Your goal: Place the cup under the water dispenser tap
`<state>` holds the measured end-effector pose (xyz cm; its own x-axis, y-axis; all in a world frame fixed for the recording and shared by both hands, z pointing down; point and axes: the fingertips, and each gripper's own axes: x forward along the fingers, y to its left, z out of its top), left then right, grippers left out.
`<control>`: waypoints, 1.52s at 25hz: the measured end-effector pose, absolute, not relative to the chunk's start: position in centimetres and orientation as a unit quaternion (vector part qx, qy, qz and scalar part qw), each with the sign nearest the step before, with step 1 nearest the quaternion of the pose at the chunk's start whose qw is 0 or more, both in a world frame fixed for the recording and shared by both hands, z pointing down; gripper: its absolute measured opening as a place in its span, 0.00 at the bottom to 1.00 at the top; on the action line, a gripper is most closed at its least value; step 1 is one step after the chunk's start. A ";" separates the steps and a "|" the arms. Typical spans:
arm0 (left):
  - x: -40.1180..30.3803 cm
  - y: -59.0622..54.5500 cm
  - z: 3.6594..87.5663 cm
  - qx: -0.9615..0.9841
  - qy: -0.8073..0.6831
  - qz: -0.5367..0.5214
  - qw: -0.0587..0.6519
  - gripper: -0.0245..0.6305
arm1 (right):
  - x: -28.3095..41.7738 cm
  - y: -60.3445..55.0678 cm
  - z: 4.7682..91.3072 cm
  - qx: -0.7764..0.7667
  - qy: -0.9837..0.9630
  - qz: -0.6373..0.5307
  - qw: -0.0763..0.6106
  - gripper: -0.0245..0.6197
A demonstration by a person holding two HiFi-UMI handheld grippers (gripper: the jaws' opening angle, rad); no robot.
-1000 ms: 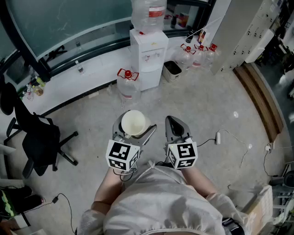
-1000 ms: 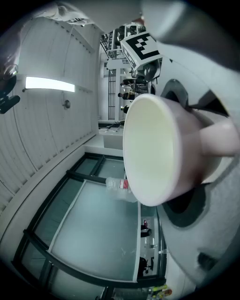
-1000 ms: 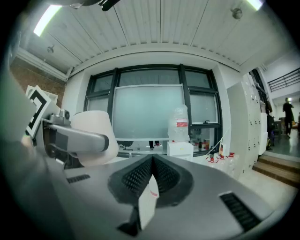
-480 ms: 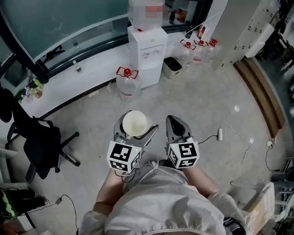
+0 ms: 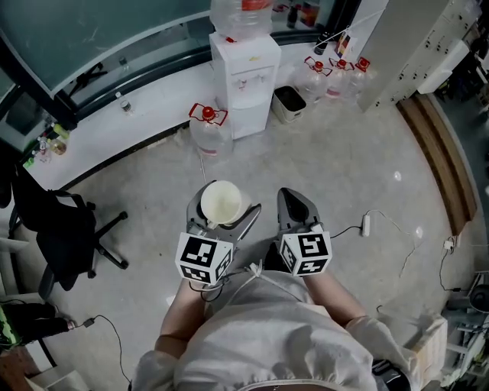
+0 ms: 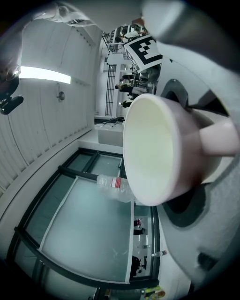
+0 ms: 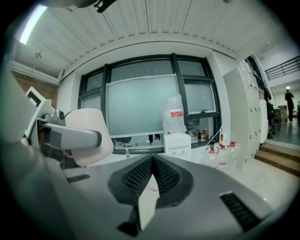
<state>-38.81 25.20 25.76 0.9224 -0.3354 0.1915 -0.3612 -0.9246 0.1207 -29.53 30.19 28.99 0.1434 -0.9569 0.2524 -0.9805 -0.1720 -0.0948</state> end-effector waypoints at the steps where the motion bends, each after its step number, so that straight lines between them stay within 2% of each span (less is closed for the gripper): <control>1: -37.9 24.8 25.8 0.976 -0.183 0.086 0.076 0.76 | -28.4 29.7 29.1 0.752 -0.645 0.130 0.044 0.08; 10: -26.2 21.2 25.5 0.966 -0.233 0.085 0.073 0.76 | -15.9 25.3 28.3 0.722 -0.679 0.129 0.039 0.08; 20: -13.9 18.3 27.4 0.953 -0.277 0.087 0.091 0.76 | -2.5 23.4 29.7 0.699 -0.700 0.134 0.062 0.08; 28: -10.3 15.1 31.3 0.940 -0.294 0.121 0.122 0.76 | 1.7 20.3 33.7 0.688 -0.699 0.184 0.069 0.08; 38: -3.3 4.0 35.5 0.939 -0.283 0.119 0.156 0.76 | 7.5 9.7 35.5 0.684 -0.698 0.180 0.111 0.08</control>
<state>-3.26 4.04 35.54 0.8112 -0.4944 0.3124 -0.5689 -0.7909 0.2256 7.55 9.69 35.53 -0.0384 -0.9152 0.4012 -0.9950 -0.0019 -0.0994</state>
